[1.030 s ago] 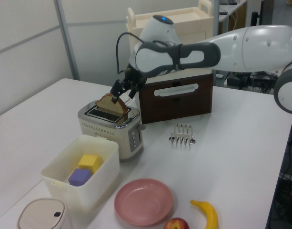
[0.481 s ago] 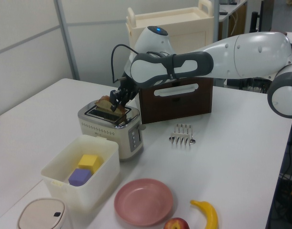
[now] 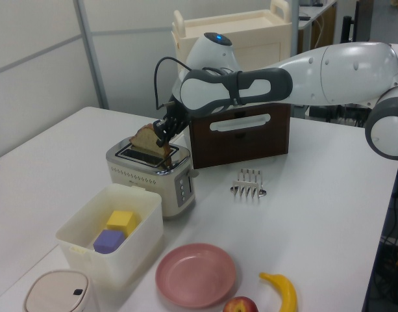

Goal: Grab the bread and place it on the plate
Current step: 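Lower the gripper and close it on the bread slice's crust, then lift the bread slice up out of the toaster slot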

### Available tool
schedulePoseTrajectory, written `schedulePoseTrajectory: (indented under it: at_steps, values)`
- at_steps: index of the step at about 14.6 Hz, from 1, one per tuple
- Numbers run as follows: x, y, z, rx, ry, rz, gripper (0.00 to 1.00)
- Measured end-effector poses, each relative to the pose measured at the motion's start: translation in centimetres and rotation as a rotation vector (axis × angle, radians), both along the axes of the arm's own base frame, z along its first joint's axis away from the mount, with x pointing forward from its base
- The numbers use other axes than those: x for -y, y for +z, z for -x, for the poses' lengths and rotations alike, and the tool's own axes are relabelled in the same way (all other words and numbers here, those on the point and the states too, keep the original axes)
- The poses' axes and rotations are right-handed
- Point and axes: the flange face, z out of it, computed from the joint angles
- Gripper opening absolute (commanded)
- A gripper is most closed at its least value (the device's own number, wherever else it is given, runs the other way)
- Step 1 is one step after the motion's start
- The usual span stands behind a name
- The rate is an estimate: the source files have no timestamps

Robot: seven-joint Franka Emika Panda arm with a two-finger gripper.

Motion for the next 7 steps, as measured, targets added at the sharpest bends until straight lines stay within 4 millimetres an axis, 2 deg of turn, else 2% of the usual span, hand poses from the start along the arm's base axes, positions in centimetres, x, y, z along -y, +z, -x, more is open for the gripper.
schedulePoseTrajectory:
  at_steps: [2, 7]
  values:
    - [0.0, 1.2, 0.0, 0.021, 0.000, 0.002, 0.00]
    - [-0.3, 6.0, 0.8, 0.094, -0.003, -0.002, 0.00]
